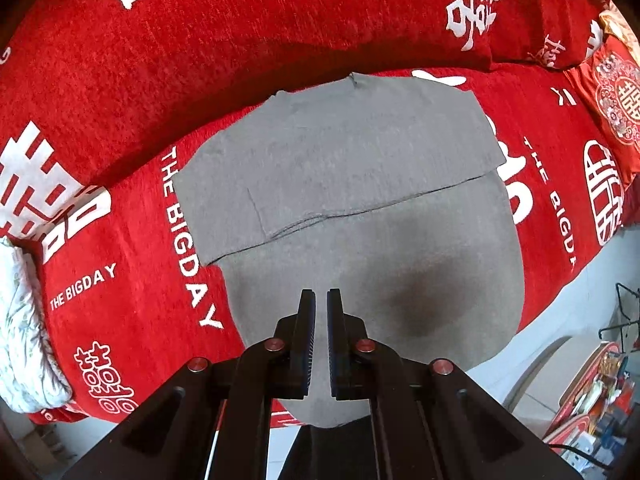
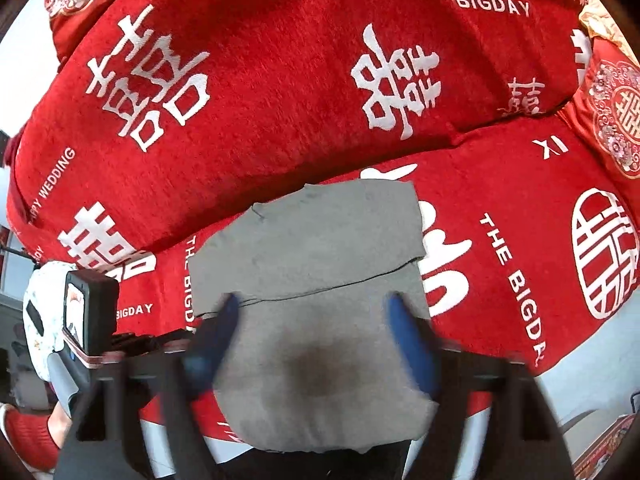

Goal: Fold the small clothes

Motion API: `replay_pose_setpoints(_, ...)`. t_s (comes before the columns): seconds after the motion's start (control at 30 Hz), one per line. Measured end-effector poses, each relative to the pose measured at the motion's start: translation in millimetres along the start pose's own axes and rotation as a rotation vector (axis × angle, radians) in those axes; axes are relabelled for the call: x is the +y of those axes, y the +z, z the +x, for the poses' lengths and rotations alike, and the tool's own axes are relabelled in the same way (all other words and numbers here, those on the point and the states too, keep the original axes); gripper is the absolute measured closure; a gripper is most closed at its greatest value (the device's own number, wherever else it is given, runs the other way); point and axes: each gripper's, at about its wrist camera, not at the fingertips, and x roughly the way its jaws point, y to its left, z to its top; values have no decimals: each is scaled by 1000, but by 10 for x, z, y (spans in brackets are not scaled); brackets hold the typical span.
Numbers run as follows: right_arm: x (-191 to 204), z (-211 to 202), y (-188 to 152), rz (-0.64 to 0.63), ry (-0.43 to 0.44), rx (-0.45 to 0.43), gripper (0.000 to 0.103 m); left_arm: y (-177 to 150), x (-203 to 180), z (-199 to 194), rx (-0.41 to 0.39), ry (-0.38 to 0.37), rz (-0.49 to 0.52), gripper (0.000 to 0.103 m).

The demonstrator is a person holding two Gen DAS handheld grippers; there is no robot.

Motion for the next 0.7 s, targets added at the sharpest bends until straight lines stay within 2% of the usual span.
replay_pose_setpoints(0.1,26,-46,-29,-3,-6,-2,20,-11,-29,-24,-4,-11,2,96)
replay_pose_setpoints(0.13,28,-53,-35,-3,-7,0,20,-19,-47,-43,-9,-14,6,92)
replay_pose_setpoints(0.17,32,-59,-45,-2,-7,1,20,-25,-53,-58,-13,-16,8,77)
replay_pose_setpoints(0.2,33,-63,-46,0,-8,3,20,-32,-58,-72,-16,-20,10,18)
replay_pose_setpoints(0.23,36,-67,-46,1,-9,4,20,-39,-62,-95,-23,-3,4,3)
replay_pose_setpoints(0.27,40,-70,-44,1,-9,5,20,-53,-64,-147,-56,17,-2,1)
replay_pose_setpoints(0.33,50,-76,-42,-3,-13,4,20,-51,-69,-182,-56,5,12,1)
replay_pose_setpoints(0.53,116,-90,-59,-30,-28,-5,18,-79,-59,-242,-85,36,24,1)
replay_pose_setpoints(0.6,144,-75,-67,-41,-34,5,14,-93,-63,-247,-94,50,25,1)
replay_pose_setpoints(0.7,173,-40,-60,-44,-45,15,13,-117,-31,-285,-117,97,39,1)
